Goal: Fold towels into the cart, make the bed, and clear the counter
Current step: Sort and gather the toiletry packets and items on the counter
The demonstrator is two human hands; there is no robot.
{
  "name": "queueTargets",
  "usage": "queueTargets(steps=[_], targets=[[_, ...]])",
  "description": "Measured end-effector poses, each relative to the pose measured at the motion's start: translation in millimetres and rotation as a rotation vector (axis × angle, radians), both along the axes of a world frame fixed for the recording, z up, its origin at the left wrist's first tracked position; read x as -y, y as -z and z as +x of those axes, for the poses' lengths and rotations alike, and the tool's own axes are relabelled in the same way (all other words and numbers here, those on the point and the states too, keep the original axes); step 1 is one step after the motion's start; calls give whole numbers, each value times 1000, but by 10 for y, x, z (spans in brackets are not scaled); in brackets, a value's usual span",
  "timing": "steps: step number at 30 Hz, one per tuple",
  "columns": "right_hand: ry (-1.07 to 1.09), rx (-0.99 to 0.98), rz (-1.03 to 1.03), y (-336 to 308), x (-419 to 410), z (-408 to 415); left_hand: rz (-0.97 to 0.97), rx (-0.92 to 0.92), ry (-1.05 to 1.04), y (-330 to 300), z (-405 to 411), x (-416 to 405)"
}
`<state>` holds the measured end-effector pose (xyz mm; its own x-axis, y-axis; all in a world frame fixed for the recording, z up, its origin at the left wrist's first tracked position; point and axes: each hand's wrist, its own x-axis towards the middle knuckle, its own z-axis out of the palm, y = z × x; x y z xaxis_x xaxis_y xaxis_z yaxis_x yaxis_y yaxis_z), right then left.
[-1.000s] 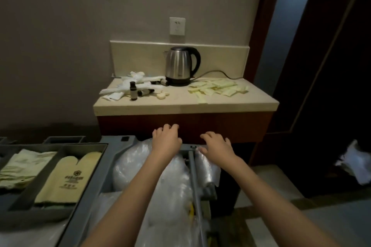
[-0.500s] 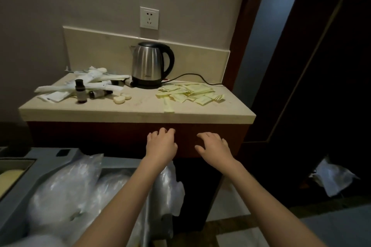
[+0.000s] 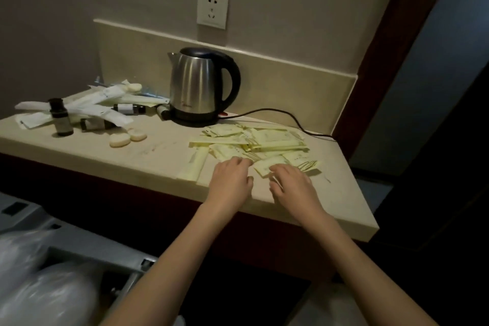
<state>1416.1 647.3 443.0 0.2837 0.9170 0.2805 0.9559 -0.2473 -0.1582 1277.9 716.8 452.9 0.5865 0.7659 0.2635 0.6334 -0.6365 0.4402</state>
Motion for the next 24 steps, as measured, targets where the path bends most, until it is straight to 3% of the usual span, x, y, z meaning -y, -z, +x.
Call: queueTargets(steps=[11,15,20,24], targets=[[-230,-71,-41,-184,-363,552,-142,33,9,-53,328,-390],[-167,-117,88,-260,-348,535,-158,135,27,-105,377,-430],[-189,-292,28,-194,-337,515,-179,105,-23,3,396,-394],[64,-192,110,-207,-346,811,-87,10,-77,37,490,-323]])
